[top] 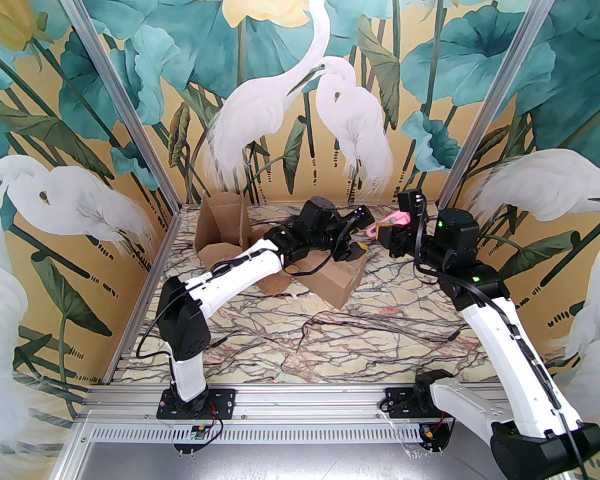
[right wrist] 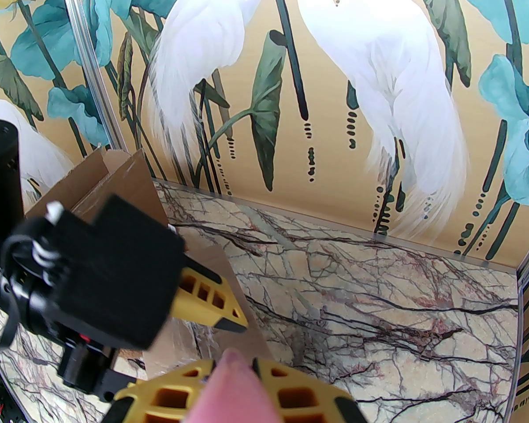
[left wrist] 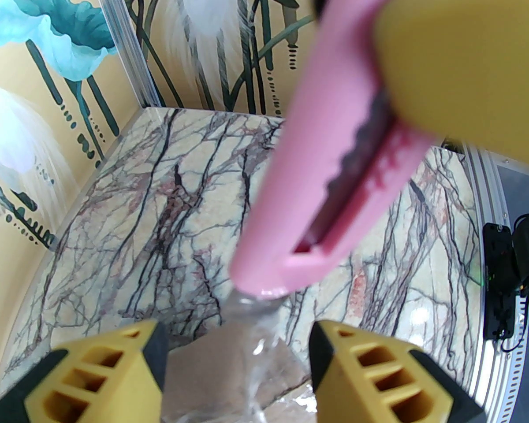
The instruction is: Unpack the express box
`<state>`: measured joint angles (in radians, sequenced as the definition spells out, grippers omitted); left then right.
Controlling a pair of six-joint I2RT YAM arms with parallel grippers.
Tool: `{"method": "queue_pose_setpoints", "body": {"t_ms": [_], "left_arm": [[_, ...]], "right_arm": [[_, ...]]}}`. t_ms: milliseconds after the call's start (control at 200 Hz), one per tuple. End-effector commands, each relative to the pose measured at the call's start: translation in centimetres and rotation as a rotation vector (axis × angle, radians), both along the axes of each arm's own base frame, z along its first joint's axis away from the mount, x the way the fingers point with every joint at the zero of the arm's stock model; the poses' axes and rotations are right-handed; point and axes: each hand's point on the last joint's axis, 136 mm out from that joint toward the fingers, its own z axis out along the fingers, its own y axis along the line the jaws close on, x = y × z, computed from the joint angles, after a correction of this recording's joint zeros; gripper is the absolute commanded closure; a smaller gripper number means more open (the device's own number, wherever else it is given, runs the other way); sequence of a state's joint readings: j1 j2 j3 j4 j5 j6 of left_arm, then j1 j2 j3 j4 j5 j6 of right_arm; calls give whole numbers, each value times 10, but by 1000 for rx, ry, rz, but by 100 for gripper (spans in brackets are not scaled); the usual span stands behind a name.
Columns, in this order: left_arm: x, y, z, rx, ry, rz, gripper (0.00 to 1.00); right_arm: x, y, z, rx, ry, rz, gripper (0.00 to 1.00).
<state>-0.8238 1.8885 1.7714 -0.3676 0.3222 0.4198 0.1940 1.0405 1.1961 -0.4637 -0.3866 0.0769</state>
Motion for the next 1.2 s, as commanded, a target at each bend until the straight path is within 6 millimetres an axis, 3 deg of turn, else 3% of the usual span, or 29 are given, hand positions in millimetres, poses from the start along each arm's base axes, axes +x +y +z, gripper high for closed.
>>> {"method": "queue_pose_setpoints", "body": {"t_ms": [0, 140, 260, 520, 710, 890, 965, 1110, 1195], "left_arm": [[-4, -6, -12, 24, 39, -30, 37], [0, -7, -12, 27, 31, -19, 55], [0, -8, -11, 22, 26, -26, 63], [-7, -9, -6, 31, 30, -69, 100], [-25, -9, -6, 33, 34, -128, 100], [-34, -6, -14, 63, 47, -134, 100], [-25, 0, -9, 57, 27, -65, 100], [1, 25, 1, 22, 32, 117, 84], [19, 48, 7, -21, 85, 230, 73]], "right_arm": [[0, -3, 29, 46, -74, -20, 100], [-1, -2, 29, 46, -69, -14, 100], [-1, -3, 30, 49, -74, -21, 100], [10, -16, 26, 81, -44, -118, 100], [29, -42, 17, 179, 3, -296, 100], [38, -55, 23, 250, -39, -367, 100], [39, -53, 20, 218, -37, -351, 100], [33, -43, -1, 119, -7, -272, 100], [27, -27, -12, 103, 16, -171, 100]]}}
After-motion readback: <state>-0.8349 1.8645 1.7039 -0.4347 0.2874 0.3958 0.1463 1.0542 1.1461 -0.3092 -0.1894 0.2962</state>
